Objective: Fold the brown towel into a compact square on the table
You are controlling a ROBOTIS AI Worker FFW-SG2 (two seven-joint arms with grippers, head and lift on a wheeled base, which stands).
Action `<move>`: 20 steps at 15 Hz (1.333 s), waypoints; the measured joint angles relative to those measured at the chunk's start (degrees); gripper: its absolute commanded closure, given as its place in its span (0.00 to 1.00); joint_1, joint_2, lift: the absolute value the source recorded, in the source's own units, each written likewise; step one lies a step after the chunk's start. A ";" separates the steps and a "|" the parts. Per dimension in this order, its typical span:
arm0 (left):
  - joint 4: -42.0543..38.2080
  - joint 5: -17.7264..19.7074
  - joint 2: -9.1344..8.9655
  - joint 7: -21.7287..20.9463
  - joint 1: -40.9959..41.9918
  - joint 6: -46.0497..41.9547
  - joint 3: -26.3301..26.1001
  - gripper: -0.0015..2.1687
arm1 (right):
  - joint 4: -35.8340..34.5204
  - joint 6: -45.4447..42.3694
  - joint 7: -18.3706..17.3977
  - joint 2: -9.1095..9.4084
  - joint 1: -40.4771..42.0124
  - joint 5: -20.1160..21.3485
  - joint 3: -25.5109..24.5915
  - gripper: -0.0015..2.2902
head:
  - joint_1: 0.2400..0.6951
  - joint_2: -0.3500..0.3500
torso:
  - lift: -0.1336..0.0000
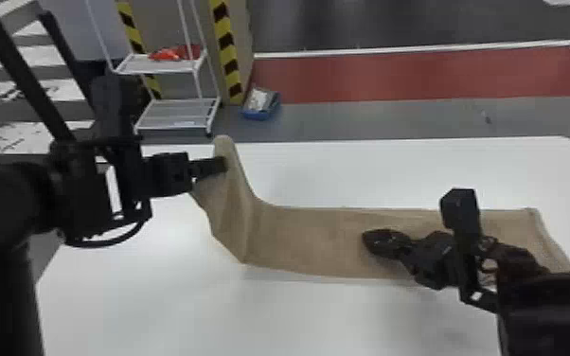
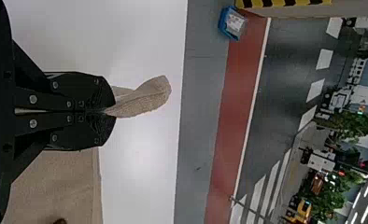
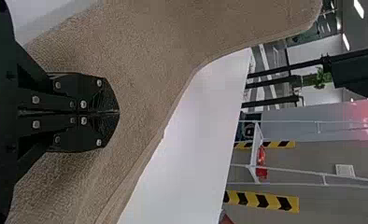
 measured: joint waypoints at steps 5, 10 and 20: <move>4.56 8.14 0.01 -1.62 -2.29 -0.67 5.48 0.83 | 9.49 -8.85 -5.86 0.10 -3.60 0.40 6.70 0.80 | 1.00 0.80 | 0.04; 8.51 16.71 0.41 -2.95 -4.12 -0.93 9.90 0.83 | 15.58 -9.38 -7.11 0.10 -7.56 -0.99 11.97 0.80 | 1.00 0.85 | 0.04; 8.95 15.72 2.33 -3.52 -5.37 -1.07 9.65 0.83 | 0.79 -6.57 -5.91 -1.93 -2.09 -12.81 5.09 0.46 | 0.96 0.80 | 0.04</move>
